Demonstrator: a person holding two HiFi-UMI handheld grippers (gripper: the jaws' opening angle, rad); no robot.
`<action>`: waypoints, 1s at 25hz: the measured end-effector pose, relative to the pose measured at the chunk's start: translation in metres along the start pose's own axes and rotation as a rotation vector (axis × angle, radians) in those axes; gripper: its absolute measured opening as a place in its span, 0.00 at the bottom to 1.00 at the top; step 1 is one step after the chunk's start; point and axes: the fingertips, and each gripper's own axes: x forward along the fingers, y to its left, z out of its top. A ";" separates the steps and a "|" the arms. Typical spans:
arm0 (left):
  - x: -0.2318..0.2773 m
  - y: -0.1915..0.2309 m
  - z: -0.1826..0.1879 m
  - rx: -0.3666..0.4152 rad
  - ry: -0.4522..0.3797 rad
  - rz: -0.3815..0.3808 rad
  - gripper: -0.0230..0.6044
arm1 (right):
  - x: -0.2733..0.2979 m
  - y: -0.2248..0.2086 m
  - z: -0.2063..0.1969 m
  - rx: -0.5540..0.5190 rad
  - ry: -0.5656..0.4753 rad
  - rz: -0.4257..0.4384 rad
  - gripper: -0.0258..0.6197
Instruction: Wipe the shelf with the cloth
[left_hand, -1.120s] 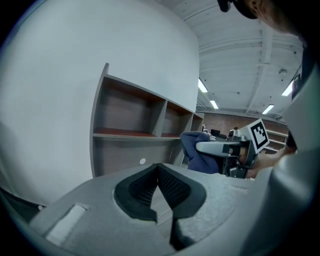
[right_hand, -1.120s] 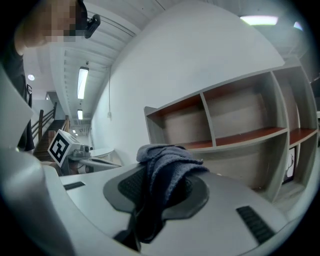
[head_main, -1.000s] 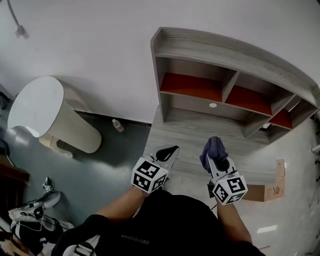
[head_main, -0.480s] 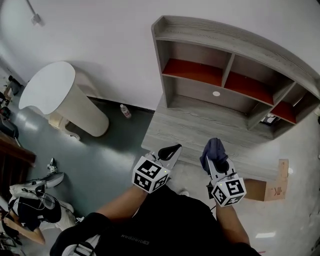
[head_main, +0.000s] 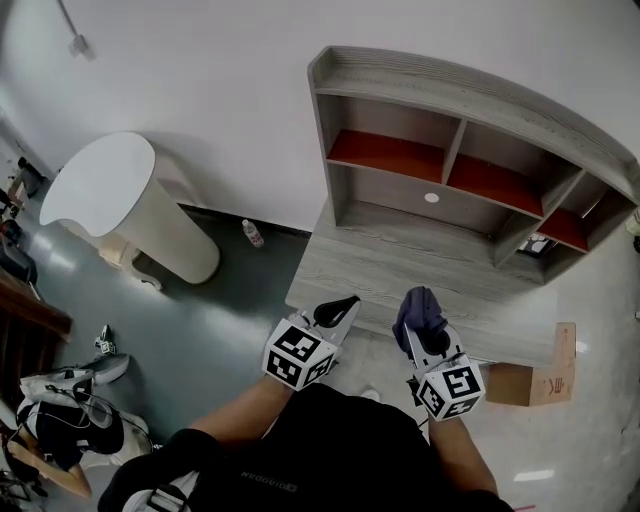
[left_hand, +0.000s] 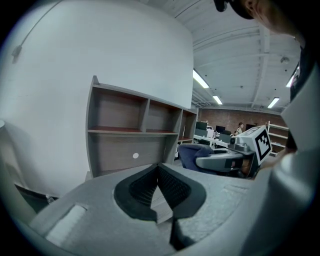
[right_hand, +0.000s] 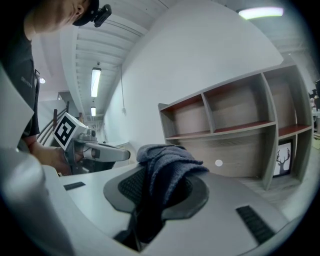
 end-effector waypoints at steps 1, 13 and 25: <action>-0.001 0.003 0.002 0.004 -0.002 -0.007 0.05 | 0.003 0.002 -0.001 -0.001 0.004 -0.005 0.19; -0.023 0.052 -0.001 0.025 0.002 -0.044 0.05 | 0.031 0.028 -0.007 0.018 0.018 -0.092 0.18; -0.034 0.071 -0.003 0.018 -0.001 -0.059 0.05 | 0.050 0.043 -0.005 0.013 0.034 -0.103 0.18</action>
